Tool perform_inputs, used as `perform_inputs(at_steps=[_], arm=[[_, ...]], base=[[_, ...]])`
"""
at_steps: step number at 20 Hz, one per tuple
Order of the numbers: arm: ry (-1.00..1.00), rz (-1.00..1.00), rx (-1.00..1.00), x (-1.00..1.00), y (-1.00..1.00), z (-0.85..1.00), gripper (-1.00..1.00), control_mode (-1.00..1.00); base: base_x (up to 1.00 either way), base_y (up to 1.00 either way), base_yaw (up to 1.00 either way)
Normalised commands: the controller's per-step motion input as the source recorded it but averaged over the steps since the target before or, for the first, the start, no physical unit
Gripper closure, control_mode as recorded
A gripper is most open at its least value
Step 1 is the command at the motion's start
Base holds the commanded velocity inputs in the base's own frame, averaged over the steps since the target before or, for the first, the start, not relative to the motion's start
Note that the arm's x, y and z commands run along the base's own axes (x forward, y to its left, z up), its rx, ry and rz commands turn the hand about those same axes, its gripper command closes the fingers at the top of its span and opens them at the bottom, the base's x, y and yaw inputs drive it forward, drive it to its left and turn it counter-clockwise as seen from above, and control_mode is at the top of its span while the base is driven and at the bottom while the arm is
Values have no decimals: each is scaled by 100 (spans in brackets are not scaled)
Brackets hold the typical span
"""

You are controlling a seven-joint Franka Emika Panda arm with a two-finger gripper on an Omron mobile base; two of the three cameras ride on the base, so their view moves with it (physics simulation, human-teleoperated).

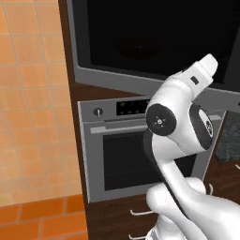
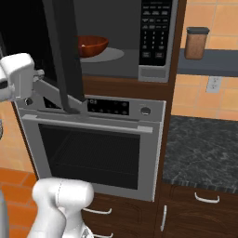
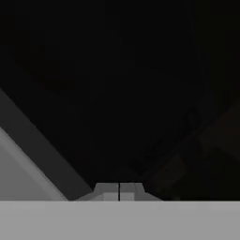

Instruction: Open the microwave, place the bowl with waffle inside the microwave, then close the microwave door and turn it on.

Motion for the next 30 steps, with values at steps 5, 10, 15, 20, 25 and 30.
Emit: perform_inputs(at_steps=[5, 10, 15, 20, 25, 30], arm=[[27, 43, 24, 100, -29, 1, 100, -100], [10, 49, 36, 100, -19, -1, 100, -100], [6, 41, 31, 100, -16, -35, 100, -100], [8, 21, 19, 100, 0, -51, 100, -100], [24, 3, 16, 100, 1, 0, 100, -100], [12, 0, 13, -40, -48, 62, 100, -100]], base=[[0, 0, 0], [0, 0, 0], [0, 0, 0], [0, 0, 0], [0, 0, 0], [0, 0, 0]])
